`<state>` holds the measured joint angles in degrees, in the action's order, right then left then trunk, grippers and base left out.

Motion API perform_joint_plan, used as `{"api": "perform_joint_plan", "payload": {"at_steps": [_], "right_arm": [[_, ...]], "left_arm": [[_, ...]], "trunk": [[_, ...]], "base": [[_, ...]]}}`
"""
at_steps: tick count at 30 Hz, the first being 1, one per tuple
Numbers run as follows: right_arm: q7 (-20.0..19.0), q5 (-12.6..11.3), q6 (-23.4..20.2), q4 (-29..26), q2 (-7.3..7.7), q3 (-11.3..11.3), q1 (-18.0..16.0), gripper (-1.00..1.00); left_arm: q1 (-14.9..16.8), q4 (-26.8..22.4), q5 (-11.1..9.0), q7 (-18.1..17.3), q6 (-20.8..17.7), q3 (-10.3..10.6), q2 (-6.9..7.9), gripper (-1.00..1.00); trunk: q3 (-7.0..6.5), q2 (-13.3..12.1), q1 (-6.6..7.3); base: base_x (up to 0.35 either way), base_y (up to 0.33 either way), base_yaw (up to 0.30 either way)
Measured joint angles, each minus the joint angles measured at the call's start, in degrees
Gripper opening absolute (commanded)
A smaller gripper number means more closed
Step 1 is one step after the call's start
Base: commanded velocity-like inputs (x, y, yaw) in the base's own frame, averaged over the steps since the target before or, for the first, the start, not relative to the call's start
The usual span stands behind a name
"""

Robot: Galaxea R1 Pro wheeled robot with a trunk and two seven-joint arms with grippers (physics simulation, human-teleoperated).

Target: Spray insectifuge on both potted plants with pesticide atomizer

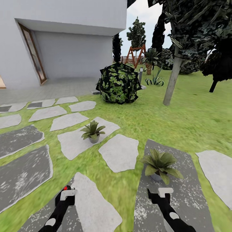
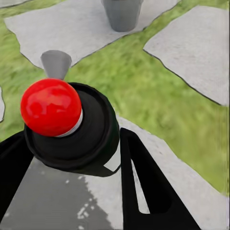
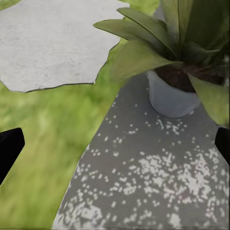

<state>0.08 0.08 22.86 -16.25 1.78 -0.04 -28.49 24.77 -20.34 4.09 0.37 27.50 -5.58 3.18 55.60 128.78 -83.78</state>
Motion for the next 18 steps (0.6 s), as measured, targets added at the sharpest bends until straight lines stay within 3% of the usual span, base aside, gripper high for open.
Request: {"api": "perform_joint_plan", "payload": {"at_steps": [18], "right_arm": [[0.08, 0.00, 0.18, 1.66, 0.07, 0.10, 0.06, 1.00]], "left_arm": [[-0.10, -0.39, -0.03, -0.10, -0.01, 0.09, -0.17, -1.00]], "trunk": [[0.00, 0.00, 0.00]], "base": [[0.000, 0.000, -0.300]]}}
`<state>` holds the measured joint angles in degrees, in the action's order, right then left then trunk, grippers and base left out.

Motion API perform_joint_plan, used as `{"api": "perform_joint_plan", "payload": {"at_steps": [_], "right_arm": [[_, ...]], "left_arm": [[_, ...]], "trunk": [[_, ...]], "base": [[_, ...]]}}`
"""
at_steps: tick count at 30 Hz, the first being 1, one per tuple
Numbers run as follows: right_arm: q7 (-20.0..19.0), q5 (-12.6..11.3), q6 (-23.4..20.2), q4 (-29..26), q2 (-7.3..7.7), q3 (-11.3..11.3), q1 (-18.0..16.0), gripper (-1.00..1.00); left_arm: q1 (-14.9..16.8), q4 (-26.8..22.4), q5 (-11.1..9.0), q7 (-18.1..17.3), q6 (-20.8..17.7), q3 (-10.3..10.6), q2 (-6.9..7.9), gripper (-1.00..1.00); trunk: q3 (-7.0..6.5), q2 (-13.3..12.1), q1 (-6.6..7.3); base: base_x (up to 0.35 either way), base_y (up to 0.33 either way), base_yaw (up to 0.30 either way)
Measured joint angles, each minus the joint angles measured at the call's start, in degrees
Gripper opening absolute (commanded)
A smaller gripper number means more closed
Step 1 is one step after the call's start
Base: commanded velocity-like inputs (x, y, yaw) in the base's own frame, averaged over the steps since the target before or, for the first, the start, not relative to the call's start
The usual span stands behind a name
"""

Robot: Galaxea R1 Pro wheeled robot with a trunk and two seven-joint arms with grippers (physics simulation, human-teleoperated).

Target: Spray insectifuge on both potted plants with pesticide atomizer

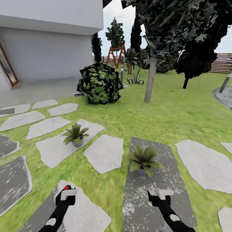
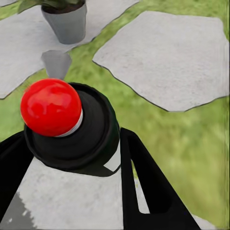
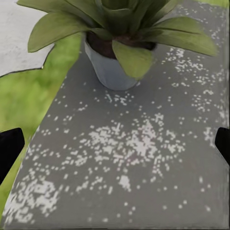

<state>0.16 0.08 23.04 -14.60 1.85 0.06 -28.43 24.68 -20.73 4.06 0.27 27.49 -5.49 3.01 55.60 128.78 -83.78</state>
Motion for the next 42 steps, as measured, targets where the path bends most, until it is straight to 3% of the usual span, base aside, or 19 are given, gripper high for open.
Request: {"api": "perform_joint_plan", "payload": {"at_steps": [35, 42], "right_arm": [[0.07, -0.08, 0.06, 0.72, -0.06, 0.02, 0.00, 1.00], [0.05, -0.08, 0.05, 0.71, -0.08, -0.01, -0.01, 1.00]], "left_arm": [[0.00, 0.06, -0.01, 0.08, 0.00, 0.00, 0.00, -1.00], [-0.01, 0.06, -0.01, 0.10, 0.07, -0.01, 0.00, -1.00]], "trunk": [[0.00, 0.00, 0.00], [0.00, 0.00, 0.00]], "base": [[0.000, 0.000, -0.300], [0.000, -0.198, -0.260]]}}
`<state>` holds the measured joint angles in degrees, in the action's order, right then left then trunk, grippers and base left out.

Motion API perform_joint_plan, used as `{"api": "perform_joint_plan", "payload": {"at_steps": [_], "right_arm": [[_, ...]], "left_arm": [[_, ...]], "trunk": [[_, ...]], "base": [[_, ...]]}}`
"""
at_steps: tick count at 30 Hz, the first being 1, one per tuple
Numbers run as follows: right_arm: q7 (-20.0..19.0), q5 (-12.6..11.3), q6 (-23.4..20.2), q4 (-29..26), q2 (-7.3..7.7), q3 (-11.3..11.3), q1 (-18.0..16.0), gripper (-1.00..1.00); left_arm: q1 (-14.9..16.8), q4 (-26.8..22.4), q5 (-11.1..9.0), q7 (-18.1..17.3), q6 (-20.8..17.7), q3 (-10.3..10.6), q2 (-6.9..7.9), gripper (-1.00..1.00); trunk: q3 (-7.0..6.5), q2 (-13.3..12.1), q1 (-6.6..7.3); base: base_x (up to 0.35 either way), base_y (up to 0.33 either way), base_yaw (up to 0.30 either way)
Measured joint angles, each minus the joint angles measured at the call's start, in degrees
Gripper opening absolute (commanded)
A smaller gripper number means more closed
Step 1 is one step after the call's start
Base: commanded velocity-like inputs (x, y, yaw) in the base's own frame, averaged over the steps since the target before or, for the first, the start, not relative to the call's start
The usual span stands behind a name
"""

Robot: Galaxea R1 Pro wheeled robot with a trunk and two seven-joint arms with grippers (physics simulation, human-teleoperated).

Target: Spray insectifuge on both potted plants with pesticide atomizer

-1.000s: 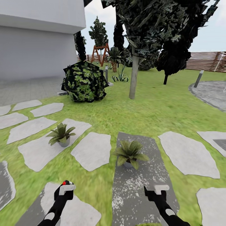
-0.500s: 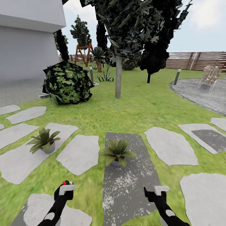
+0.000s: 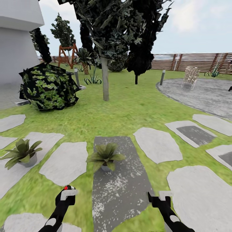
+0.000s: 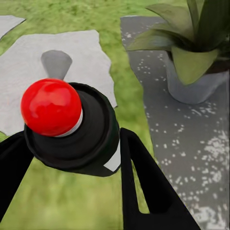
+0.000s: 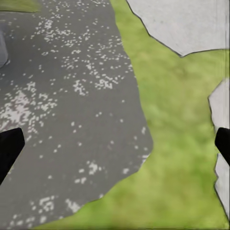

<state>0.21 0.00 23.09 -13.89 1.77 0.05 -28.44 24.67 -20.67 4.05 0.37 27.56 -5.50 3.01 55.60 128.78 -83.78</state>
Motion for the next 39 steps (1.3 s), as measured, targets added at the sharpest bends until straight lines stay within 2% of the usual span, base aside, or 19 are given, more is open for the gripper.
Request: {"api": "perform_joint_plan", "payload": {"at_steps": [12, 17, 18, 19, 22, 24, 26, 27, 29, 31, 33, 36, 39], "right_arm": [[-0.08, 0.09, 0.18, -0.09, -0.06, 0.06, 0.00, 1.00], [-0.15, 0.13, 0.65, 0.02, -0.37, 0.07, 0.00, 1.00], [-0.17, 0.12, 0.64, -0.23, -0.30, 0.02, -0.06, 1.00], [-0.36, 0.21, 0.63, -0.39, -0.21, 0.08, -0.07, 1.00], [-0.70, 2.10, 0.65, -1.41, -0.15, 1.34, -0.08, 1.00], [-0.86, 5.91, 0.60, -3.25, -0.22, 4.55, -0.06, 1.00], [-1.14, 10.37, 0.41, -5.39, -0.49, 9.09, -0.05, 1.00], [-2.44, 13.18, 0.29, -6.80, -0.74, 11.85, -0.04, 1.00], [-6.15, 15.68, 0.13, -8.17, -1.56, 14.06, -0.02, 1.00], [-11.30, 17.06, -0.08, -8.73, -2.40, 15.04, -0.01, 1.00], [-16.10, 17.91, -1.16, -8.98, -3.09, 15.43, 0.00, 1.00], [-21.76, 18.68, -4.59, -9.30, -3.86, 15.63, -0.12, 1.00], [-27.29, 19.83, -7.98, -9.48, -4.44, 15.84, -1.56, 1.00]], "left_arm": [[-0.10, -0.02, 0.00, -0.03, 0.06, -0.01, 0.01, -1.00], [-0.08, -0.50, 0.65, -0.90, -0.01, 0.84, -0.06, -1.00], [0.32, -0.62, 1.10, -3.06, -0.42, 3.29, 0.44, -1.00], [0.43, -0.46, 1.40, -5.03, -0.84, 4.36, 0.85, -1.00], [0.65, -0.73, 2.92, -10.51, -3.58, 5.40, 3.16, -1.00], [0.63, -0.66, 4.84, -16.87, -7.08, 5.72, 5.52, -1.00], [0.75, -0.73, 7.41, -24.77, -10.51, 5.79, 7.75, -1.00], [0.89, -0.75, 9.16, -30.10, -12.33, 5.73, 9.30, -1.00], [0.99, -0.85, 10.65, -35.56, -13.68, 5.70, 11.23, -1.00], [1.03, -0.97, 12.23, -39.23, -14.20, 5.81, 12.36, -1.00], [1.09, -1.04, 15.90, -42.00, -14.58, 6.09, 12.56, -1.00], [1.93, -1.98, 25.02, -44.32, -18.07, 6.62, 11.69, -1.00], [2.78, -3.39, 32.39, -46.72, -23.21, 6.86, 10.05, -1.00]], "trunk": [[0.00, 0.00, 0.00], [0.00, 0.00, 0.00], [0.00, 0.00, 0.00], [0.00, 0.00, 0.00], [0.00, 0.00, 0.00], [0.00, 0.00, 0.00], [0.00, 0.00, 0.00], [0.00, 0.00, 0.00], [0.00, 0.00, 0.00], [0.00, 0.00, 0.00], [0.00, 0.00, 0.00], [0.00, 0.00, 0.00], [-0.01, 0.00, 0.00]], "base": [[0.000, -0.039, -0.016], [0.000, 0.000, 0.000], [0.000, 0.000, 0.000], [0.000, 0.000, 0.000], [0.000, 0.000, 0.000], [0.000, 0.000, 0.000], [0.000, 0.000, 0.000], [0.000, 0.000, 0.000], [0.000, 0.000, 0.000], [0.000, 0.000, 0.000], [0.000, 0.000, 0.000], [0.000, 0.000, 0.000], [0.000, 0.000, 0.000]]}}
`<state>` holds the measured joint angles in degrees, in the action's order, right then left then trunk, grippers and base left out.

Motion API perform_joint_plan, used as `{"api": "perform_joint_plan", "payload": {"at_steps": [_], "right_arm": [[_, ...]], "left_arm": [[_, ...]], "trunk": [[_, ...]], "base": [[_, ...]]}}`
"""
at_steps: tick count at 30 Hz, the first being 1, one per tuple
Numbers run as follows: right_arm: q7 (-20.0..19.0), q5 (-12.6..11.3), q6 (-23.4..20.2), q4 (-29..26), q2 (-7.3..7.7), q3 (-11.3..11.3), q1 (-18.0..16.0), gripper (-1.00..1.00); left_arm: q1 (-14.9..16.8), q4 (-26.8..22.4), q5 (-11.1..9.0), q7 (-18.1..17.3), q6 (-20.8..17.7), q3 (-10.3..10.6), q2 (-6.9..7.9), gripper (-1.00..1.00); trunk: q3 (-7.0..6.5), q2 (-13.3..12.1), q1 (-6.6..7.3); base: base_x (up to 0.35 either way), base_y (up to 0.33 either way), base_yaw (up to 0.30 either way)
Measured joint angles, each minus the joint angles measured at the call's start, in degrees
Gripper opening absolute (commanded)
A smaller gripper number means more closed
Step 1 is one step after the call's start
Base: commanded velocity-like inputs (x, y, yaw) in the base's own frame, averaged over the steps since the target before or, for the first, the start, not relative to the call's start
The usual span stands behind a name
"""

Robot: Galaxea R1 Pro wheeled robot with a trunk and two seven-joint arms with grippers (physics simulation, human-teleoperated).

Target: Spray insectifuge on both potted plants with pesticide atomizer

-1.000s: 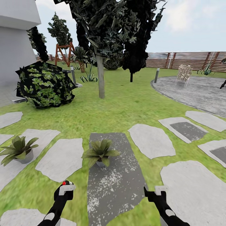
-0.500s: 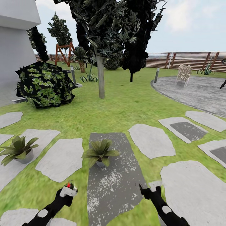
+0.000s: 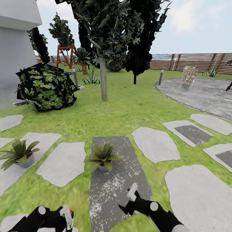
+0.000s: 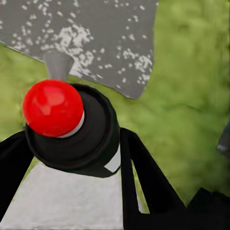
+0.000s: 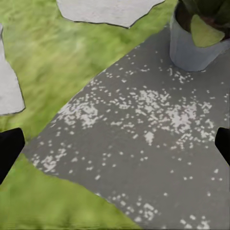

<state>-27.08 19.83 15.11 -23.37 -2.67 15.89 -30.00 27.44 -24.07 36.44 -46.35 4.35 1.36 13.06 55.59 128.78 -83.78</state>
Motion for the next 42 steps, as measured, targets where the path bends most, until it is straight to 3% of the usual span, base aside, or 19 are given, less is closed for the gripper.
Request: {"api": "perform_joint_plan", "payload": {"at_steps": [1, 5, 9, 10, 11, 12, 17, 18, 22, 27, 42], "right_arm": [[-5.80, 4.63, -1.42, -0.07, -0.22, 1.29, -2.17, 1.00], [-11.36, 11.43, -3.58, -1.53, -1.08, 2.05, -3.67, 1.00], [-14.35, 13.07, -6.04, -2.95, -2.00, 2.15, -3.89, 1.00], [-15.26, 13.26, -6.73, -3.77, -2.41, 2.16, -3.94, -1.00], [-16.40, 13.40, -8.67, -5.32, -2.89, 2.17, -3.98, -1.00], [-16.55, 13.45, -9.05, -5.64, -2.95, 2.20, -3.98, -1.00], [-16.83, 13.47, -9.73, -6.54, -3.03, 2.28, -4.14, -1.00], [-17.09, 13.44, -9.77, -7.49, -3.10, 2.31, -4.29, -1.00], [-20.82, 13.55, -10.01, -8.44, -3.94, 2.34, -4.33, -1.00], [-21.91, 13.58, -10.17, -8.66, -4.15, 2.34, -4.33, -1.00], [-22.01, 13.58, -10.10, -8.59, -3.91, 2.25, -4.33, -1.00]], "left_arm": [[1.53, -1.21, 3.23, -6.05, -1.49, 0.03, -0.99, -1.00], [4.70, -1.89, 7.22, -14.68, -2.24, 0.06, -1.67, -1.00], [5.36, -2.07, 10.26, -16.31, -2.36, 0.14, -3.62, -1.00], [5.48, -2.16, 11.78, -16.46, -2.42, 0.14, -4.51, -1.00], [5.89, -2.83, 14.27, -16.62, -2.54, 0.05, -6.37, -1.00], [5.98, -2.97, 14.81, -16.66, -2.56, 0.08, -6.90, -1.00], [6.11, -3.19, 15.45, -16.67, -2.57, 0.07, -9.00, -1.00], [6.13, -3.26, 15.57, -16.51, -2.58, 0.04, -10.26, -1.00], [6.19, -3.59, 15.76, -16.45, -2.59, 0.08, -11.86, -1.00], [6.20, -3.77, 15.76, -16.36, -2.56, 0.08, -12.62, -1.00], [6.38, -3.64, 14.80, -16.96, -1.73, -0.21, -12.88, -1.00]], "trunk": [[-0.02, 0.00, 0.00], [0.00, 0.00, 0.00], [0.00, 0.00, 0.00], [0.00, 0.00, 0.00], [0.00, 0.00, 0.00], [0.00, 0.00, 0.00], [0.00, 0.00, 0.00], [0.00, 0.00, 0.00], [0.00, 0.00, 0.00], [0.00, 0.00, 0.00], [0.00, 0.00, 0.00]], "base": [[0.000, 0.000, 0.000], [0.000, 0.000, 0.000], [0.000, 0.000, 0.000], [0.000, 0.000, 0.000], [0.000, 0.000, 0.000], [0.000, 0.000, 0.000], [0.000, 0.000, 0.000], [0.000, 0.000, 0.000], [0.000, 0.000, 0.000], [0.000, 0.000, 0.000], [0.000, 0.000, 0.000]]}}
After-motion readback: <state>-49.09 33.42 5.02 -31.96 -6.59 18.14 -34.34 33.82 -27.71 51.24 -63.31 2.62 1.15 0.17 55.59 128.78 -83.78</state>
